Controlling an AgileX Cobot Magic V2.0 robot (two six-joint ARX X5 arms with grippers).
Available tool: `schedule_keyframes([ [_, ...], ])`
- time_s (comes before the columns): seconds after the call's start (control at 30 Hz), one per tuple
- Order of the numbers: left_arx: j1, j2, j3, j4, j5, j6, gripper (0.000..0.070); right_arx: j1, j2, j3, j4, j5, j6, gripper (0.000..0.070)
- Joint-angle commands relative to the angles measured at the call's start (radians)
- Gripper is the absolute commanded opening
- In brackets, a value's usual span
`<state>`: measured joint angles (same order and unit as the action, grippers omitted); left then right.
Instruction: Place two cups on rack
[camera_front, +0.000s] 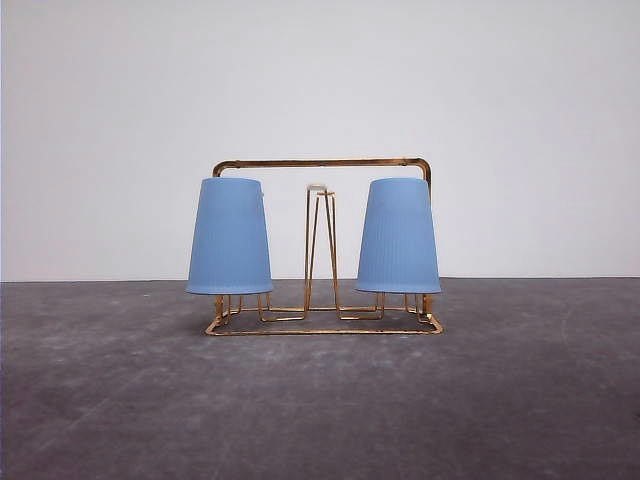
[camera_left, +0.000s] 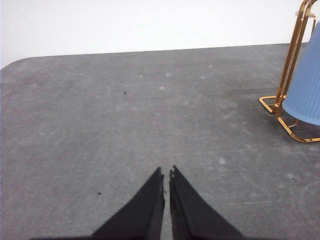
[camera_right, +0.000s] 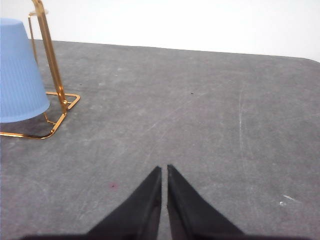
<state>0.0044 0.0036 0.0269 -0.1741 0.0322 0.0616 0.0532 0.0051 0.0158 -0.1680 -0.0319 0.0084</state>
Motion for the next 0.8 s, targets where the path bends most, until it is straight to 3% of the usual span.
schedule_keyframes([
  [0.0,0.000,0.000,-0.014,0.014,0.002,-0.002,0.0000,0.003,-0.002,-0.004,0.011,0.000,0.017,0.0019],
  [0.77,0.000,0.000,-0.014,0.014,0.002,-0.002,0.0000,0.003,-0.002,-0.004,0.011,0.000,0.017,0.0019],
])
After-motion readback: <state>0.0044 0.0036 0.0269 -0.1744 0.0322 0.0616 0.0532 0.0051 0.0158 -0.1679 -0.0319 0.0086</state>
